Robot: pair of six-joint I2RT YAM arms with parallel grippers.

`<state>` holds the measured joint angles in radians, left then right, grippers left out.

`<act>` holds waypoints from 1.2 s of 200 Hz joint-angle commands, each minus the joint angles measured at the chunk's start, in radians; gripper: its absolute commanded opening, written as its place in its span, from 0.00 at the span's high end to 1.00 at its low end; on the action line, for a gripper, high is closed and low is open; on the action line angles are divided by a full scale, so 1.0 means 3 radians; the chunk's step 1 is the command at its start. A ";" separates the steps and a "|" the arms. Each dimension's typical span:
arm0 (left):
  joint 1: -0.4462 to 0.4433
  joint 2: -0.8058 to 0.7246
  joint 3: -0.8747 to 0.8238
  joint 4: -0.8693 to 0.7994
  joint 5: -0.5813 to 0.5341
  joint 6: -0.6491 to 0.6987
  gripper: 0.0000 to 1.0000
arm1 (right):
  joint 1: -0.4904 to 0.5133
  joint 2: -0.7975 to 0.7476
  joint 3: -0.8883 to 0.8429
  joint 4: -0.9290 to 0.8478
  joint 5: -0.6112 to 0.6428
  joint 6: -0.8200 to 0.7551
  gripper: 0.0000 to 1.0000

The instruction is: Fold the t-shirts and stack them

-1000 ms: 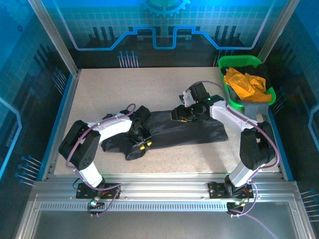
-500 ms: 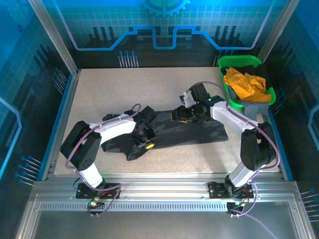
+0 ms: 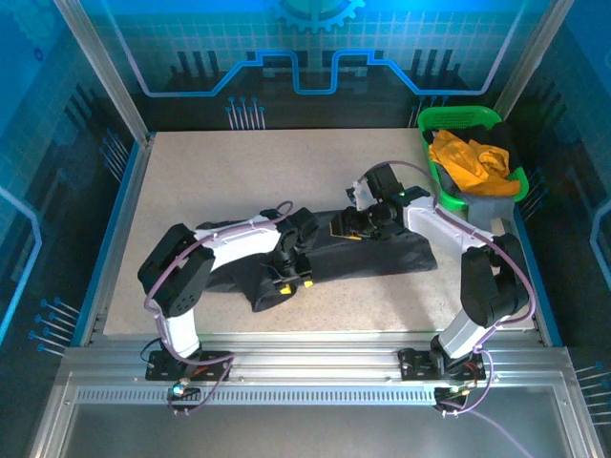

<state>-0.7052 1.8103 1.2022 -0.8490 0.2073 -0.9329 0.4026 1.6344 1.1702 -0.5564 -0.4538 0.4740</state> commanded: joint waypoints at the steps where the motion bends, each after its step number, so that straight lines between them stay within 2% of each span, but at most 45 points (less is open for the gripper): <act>1: 0.0013 -0.0464 -0.0014 -0.0208 -0.0246 0.0026 0.53 | -0.0039 0.0028 0.0024 0.0003 -0.0043 0.0030 0.52; 27: 0.0211 -0.1031 -0.0486 0.0029 -0.0297 -0.0414 0.54 | 0.0065 0.0115 0.0044 0.0058 -0.0009 0.0092 0.52; 41: 0.0301 -0.1169 -0.0696 0.0289 -0.0235 -0.0571 0.62 | 0.0147 0.0193 0.0075 0.0073 -0.0008 0.0162 0.54; 52: 0.0322 -0.1118 -0.0711 0.0352 -0.0210 -0.0617 0.65 | 0.0207 0.0244 0.0086 0.0108 -0.0029 0.0208 0.55; 75: 0.0296 -0.0822 -0.0592 0.0351 -0.0078 -0.0716 0.63 | 0.0279 0.0284 0.0129 0.0111 -0.0001 0.0231 0.55; 91: 0.0261 -0.0756 -0.0683 0.0570 0.0033 -0.0978 0.61 | 0.0270 0.0278 0.0146 0.0093 0.0021 0.0208 0.55; 128: 0.0249 -0.0724 -0.0853 0.0958 0.0012 -0.1555 0.62 | 0.0202 0.0214 0.0095 0.0068 0.0025 0.0169 0.55; 164: 0.0229 -0.0663 -0.0945 0.1193 -0.0126 -0.1853 0.71 | 0.0137 0.0151 -0.0003 0.0083 -0.0011 0.0159 0.55; 216: 0.0213 -0.0662 -0.0947 0.1110 -0.0207 -0.1896 1.00 | 0.0054 0.0100 -0.0030 0.0062 -0.0051 0.0123 0.55; 240: 0.0171 -0.0708 -0.0862 0.0961 -0.0235 -0.1894 1.00 | 0.0034 0.0105 -0.0015 0.0055 -0.0060 0.0113 0.55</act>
<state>-0.6384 1.6058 0.9260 -0.5114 0.1600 -1.4868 0.4278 1.6932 1.1717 -0.5301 -0.4522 0.5228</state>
